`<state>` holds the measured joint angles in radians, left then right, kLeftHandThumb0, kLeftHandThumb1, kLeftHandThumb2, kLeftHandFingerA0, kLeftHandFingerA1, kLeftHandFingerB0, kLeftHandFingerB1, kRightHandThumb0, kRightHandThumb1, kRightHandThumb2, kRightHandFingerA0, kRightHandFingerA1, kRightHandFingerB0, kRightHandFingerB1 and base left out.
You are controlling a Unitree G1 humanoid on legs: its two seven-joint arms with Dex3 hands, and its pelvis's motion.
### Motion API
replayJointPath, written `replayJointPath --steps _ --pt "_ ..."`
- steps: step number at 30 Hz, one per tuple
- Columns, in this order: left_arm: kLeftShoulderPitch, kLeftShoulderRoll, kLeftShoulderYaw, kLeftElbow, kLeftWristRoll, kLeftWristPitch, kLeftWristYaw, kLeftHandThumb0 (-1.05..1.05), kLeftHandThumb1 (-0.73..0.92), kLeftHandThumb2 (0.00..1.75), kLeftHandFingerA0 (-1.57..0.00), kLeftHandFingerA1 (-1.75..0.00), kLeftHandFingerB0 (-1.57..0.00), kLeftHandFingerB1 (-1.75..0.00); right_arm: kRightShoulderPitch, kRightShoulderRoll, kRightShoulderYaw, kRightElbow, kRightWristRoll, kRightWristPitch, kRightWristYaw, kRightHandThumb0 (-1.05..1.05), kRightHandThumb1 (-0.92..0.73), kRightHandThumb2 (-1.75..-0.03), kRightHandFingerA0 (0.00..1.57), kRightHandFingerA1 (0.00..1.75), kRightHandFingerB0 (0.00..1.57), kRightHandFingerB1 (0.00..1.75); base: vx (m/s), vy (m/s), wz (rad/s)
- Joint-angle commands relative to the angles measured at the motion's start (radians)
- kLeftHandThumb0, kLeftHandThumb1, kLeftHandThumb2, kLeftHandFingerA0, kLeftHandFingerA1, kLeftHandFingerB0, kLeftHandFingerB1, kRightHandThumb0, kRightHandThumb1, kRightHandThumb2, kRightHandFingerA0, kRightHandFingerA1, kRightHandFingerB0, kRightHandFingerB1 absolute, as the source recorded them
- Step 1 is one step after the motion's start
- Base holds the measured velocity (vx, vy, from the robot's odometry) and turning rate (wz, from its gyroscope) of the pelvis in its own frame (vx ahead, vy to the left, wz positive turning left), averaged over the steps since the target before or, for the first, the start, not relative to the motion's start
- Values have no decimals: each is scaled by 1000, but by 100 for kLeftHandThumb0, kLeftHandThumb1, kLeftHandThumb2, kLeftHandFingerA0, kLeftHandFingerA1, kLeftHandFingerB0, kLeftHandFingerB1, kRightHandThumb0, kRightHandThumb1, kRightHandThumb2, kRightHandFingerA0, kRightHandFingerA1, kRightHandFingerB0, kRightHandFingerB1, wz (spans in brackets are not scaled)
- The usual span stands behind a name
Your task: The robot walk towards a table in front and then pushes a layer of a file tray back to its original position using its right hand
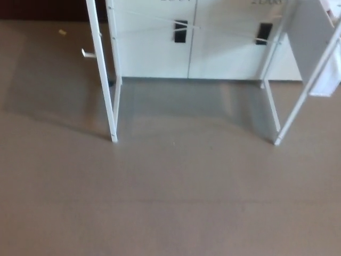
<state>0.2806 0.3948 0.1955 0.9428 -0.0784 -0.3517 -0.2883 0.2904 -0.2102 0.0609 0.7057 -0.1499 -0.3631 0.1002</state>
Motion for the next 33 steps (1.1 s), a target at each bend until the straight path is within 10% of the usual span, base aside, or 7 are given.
replayJointPath --steps 1,18,19,21,23,28,33 --pt "-12 13 -13 10 31 -33 24 -36 42 65 -55 -52 -41 -43 -11 -23 -4 -2 -11 1 -13 -41 -43 -76 62 64 40 55 508 -104 25" --pt "-8 14 -18 31 29 -54 15 -35 43 65 -54 -52 -41 -43 -10 -33 15 12 -21 -7 -20 -43 -43 -78 66 68 41 56 485 79 -7" --pt "-7 15 -22 30 36 -58 23 -36 43 65 -54 -52 -41 -43 -12 -31 15 11 -20 1 -22 -37 -55 -56 71 59 47 47 420 269 -39" --pt "-9 17 -26 34 42 -59 28 -37 43 66 -54 -52 -40 -43 -11 -32 17 6 -22 7 -24 -43 -43 -78 65 67 42 56 375 196 -4" --pt "-7 18 -29 30 45 -58 31 -36 43 66 -54 -52 -41 -43 -7 -31 16 4 -21 4 -22 -36 -56 -56 70 57 46 46 339 143 4" --pt "-3 12 -25 11 38 -50 36 -36 42 66 -55 -53 -40 -43 -24 -33 21 8 -26 8 -20 -43 -43 -78 65 67 41 56 319 30 12" --pt "-8 14 -31 27 49 -51 47 -36 42 66 -56 -52 -40 -43 -22 -29 18 10 -14 -2 -10 -34 -56 -56 69 58 45 47 349 -139 21"
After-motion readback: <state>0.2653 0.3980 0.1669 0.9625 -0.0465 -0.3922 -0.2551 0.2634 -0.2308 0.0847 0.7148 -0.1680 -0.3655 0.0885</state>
